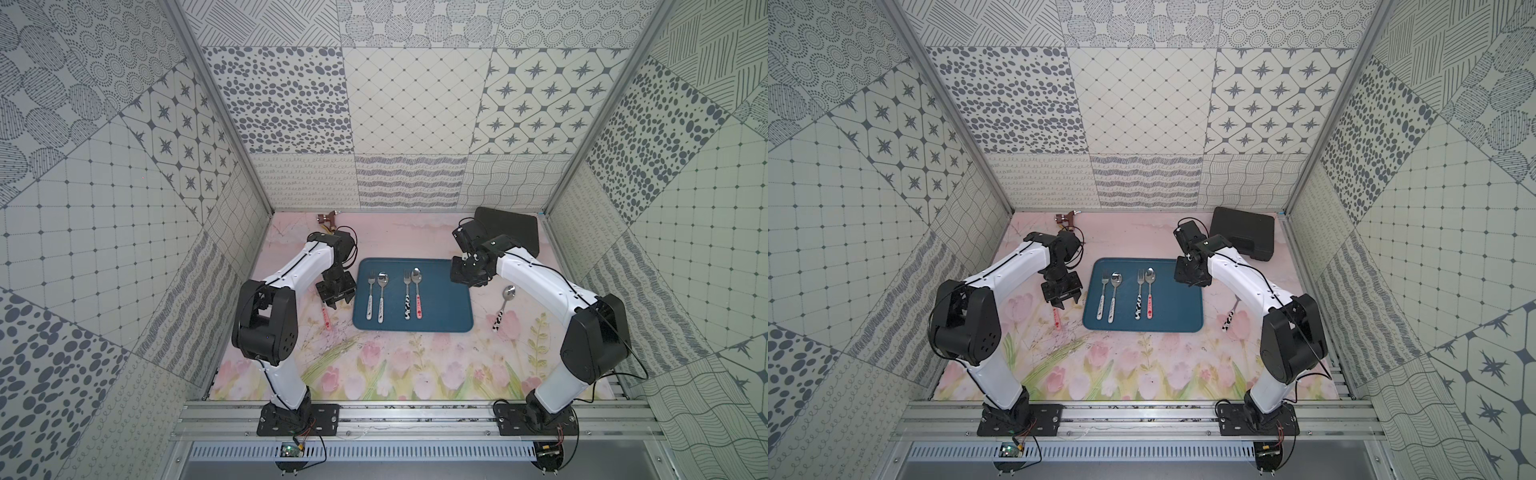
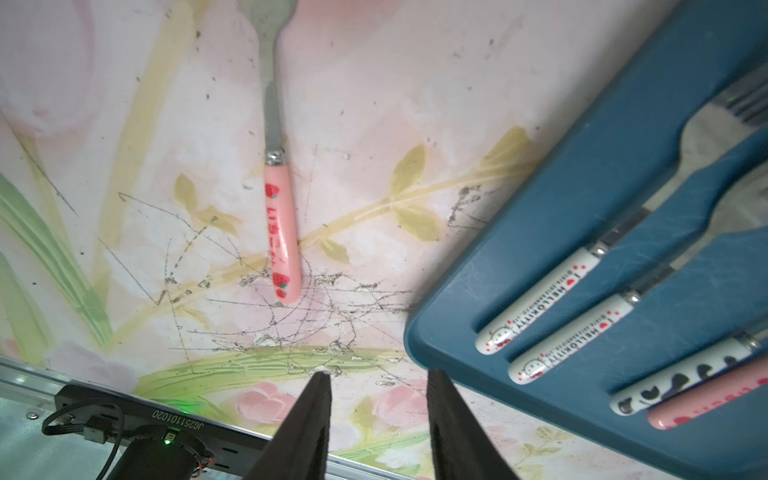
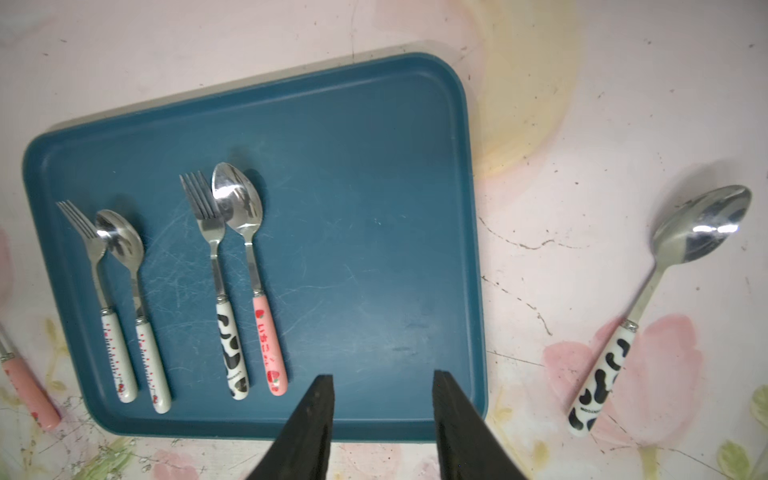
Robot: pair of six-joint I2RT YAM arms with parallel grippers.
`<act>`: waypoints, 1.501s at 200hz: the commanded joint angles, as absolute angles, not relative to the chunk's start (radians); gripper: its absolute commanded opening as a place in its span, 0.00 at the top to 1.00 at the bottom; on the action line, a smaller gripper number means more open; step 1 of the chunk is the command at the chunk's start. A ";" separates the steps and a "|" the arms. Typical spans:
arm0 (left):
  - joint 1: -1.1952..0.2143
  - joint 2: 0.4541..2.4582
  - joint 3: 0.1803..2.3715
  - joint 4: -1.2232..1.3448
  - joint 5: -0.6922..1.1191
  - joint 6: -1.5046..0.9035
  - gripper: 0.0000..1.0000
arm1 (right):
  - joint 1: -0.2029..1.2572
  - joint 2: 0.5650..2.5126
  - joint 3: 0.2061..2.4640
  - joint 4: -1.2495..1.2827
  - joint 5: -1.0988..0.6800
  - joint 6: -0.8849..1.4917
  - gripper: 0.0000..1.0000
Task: Set the spoon and fork side by side
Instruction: Pick up the fork at the center of the board.
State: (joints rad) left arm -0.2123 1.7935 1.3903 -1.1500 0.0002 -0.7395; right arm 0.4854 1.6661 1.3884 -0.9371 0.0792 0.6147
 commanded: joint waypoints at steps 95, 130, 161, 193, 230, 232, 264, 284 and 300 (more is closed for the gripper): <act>-0.061 1.802 1.233 -1.041 0.018 -0.554 0.49 | 0.423 1.637 1.355 -0.885 0.026 0.509 0.55; -0.012 1.821 1.270 -1.023 -0.023 -0.497 0.49 | 0.419 1.635 1.351 -0.880 0.021 0.504 0.55; -0.014 1.848 1.278 -0.977 -0.008 -0.452 0.51 | 0.414 1.646 1.361 -0.874 0.012 0.503 0.55; -0.025 1.782 1.193 -0.921 -0.069 -0.466 0.53 | 0.409 1.655 1.370 -0.873 0.004 0.499 0.55; -0.034 1.714 1.090 -0.865 -0.050 -0.463 0.54 | 0.403 1.660 1.370 -0.872 -0.001 0.499 0.55; -0.036 1.715 1.087 -0.863 -0.049 -0.462 0.54 | 0.403 1.660 1.370 -0.872 -0.002 0.497 0.55; -0.060 1.734 1.070 -0.814 -0.039 -0.475 0.54 | 0.401 1.673 1.379 -0.866 -0.011 0.493 0.55; -0.065 1.739 1.057 -0.758 -0.052 -0.477 0.54 | 0.401 1.672 1.381 -0.866 -0.012 0.488 0.55; -0.061 1.752 1.053 -0.731 -0.071 -0.470 0.54 | 0.399 1.669 1.379 -0.866 -0.014 0.482 0.55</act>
State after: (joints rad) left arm -0.0509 1.7351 1.0660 -0.8333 -0.0368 -0.4942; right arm 0.4038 1.6611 1.3552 -0.8925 -0.0021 0.5041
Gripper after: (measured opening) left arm 0.458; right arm 0.452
